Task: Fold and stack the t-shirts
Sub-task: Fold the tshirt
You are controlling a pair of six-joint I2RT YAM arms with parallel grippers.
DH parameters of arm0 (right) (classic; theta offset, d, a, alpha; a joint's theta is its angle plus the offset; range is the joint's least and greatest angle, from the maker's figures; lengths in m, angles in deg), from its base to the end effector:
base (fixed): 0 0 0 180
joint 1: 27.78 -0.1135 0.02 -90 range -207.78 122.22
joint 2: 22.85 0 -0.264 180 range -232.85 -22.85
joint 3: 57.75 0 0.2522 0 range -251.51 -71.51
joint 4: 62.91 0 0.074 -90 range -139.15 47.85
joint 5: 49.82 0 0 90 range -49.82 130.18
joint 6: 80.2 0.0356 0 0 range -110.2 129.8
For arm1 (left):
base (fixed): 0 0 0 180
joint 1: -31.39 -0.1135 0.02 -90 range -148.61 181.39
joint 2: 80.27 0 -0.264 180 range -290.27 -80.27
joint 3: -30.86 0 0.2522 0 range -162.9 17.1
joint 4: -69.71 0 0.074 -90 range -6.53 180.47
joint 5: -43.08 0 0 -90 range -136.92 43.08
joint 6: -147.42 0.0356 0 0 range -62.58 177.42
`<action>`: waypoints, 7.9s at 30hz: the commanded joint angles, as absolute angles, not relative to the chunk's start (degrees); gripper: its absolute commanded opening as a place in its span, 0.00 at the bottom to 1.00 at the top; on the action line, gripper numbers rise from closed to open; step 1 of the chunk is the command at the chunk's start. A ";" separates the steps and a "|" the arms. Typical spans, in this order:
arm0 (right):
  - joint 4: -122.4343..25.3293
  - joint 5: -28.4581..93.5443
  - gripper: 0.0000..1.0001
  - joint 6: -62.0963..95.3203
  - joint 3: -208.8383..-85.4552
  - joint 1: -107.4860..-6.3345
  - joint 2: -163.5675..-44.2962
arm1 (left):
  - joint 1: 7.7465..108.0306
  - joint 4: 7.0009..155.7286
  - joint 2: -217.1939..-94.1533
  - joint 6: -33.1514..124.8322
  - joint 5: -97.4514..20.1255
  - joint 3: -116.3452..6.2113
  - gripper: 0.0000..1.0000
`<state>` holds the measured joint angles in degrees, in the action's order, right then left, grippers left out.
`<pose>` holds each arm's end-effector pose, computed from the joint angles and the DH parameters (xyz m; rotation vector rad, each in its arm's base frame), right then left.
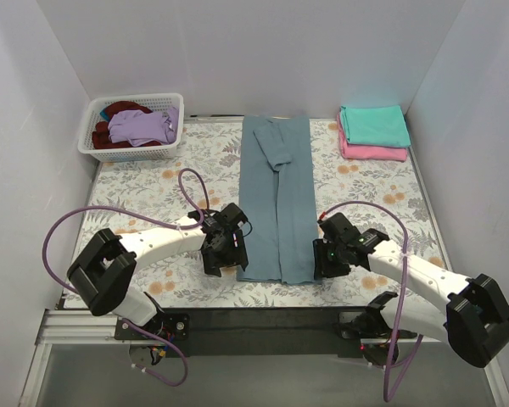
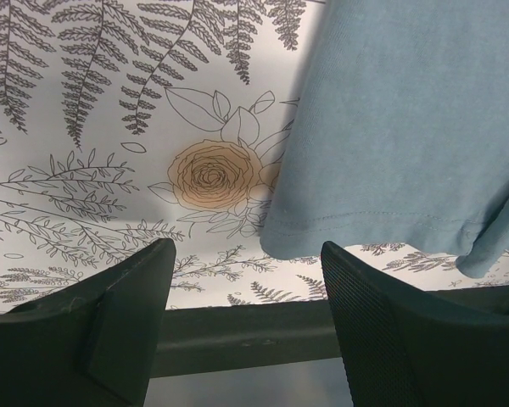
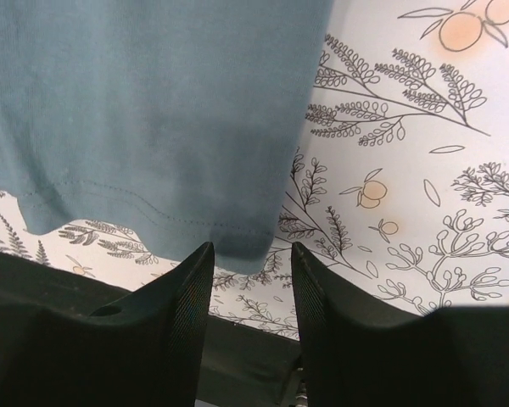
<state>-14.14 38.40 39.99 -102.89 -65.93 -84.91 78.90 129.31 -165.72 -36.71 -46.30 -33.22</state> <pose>0.1430 0.1137 0.1735 -0.2025 2.7765 0.3726 0.1693 -0.1854 0.1765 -1.2219 2.8393 -0.2360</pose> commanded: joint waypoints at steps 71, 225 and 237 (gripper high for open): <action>-10.22 46.69 0.01 43.02 -105.08 -76.91 -91.85 | 84.21 129.87 -177.39 -37.50 -45.69 -37.56 0.00; -128.10 -13.52 0.36 75.90 -83.18 -37.44 -117.08 | 58.81 85.23 -155.51 -38.21 -34.09 -12.96 0.13; -113.05 -3.68 0.36 65.97 -90.06 -42.90 -125.58 | 58.81 84.52 -160.77 -38.64 -34.79 -12.69 0.13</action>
